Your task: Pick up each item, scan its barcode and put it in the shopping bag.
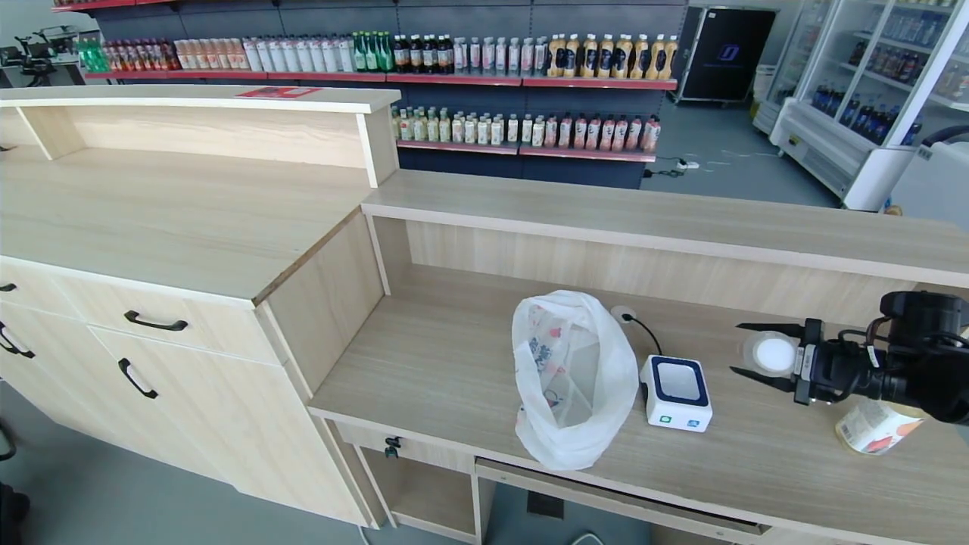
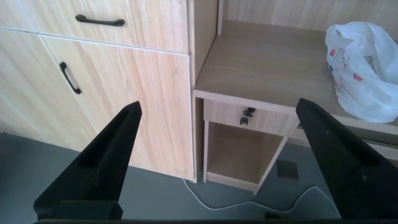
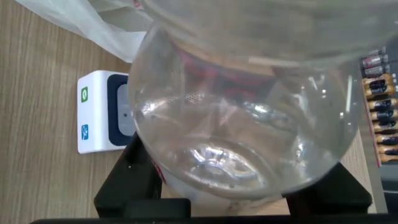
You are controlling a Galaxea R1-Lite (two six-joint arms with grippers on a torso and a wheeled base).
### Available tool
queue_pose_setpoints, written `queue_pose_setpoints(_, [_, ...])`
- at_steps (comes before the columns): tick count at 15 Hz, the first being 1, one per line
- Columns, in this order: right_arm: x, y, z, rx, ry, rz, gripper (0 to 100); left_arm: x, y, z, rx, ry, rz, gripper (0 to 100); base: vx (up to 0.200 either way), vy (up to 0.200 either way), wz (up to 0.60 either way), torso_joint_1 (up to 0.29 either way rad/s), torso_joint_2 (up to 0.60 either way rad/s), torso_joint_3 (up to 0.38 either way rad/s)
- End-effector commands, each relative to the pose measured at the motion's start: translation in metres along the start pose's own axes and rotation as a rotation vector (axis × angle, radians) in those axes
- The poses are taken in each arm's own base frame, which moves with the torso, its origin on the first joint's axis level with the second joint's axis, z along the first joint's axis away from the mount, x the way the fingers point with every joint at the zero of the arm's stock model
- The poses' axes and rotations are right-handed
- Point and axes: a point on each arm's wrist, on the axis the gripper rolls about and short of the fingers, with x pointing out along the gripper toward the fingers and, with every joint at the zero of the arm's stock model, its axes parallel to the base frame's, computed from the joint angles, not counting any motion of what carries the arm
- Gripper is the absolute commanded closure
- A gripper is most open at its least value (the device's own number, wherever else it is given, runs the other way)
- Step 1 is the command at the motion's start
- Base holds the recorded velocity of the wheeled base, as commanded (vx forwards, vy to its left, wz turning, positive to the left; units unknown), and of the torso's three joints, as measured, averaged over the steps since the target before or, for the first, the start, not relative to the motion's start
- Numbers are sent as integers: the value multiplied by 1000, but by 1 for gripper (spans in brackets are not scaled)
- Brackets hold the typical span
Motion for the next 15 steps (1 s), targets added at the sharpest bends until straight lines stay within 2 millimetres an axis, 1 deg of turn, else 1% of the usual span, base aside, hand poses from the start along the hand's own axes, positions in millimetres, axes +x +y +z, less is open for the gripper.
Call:
queue_pose_setpoints(1, [7,3,1,3,-16,13,100,0,0,0,0,-1,0,0,0,0,0,0,0,0])
queue_pose_setpoints(5, [23,12,-1,-15,-48,28,100,0,0,0,0,-1,0,0,0,0,0,0,0,0])
queue_pose_setpoints(7, [25,15,-3,-17,-51,28,100,0,0,0,0,-1,0,0,0,0,0,0,0,0])
queue_pose_setpoints(9, [30,14,-8,-30,-51,20,100,0,0,0,0,-1,0,0,0,0,0,0,0,0])
queue_pose_setpoints(15, [39,14,-14,-34,-60,23,100,0,0,0,0,-1,0,0,0,0,0,0,0,0])
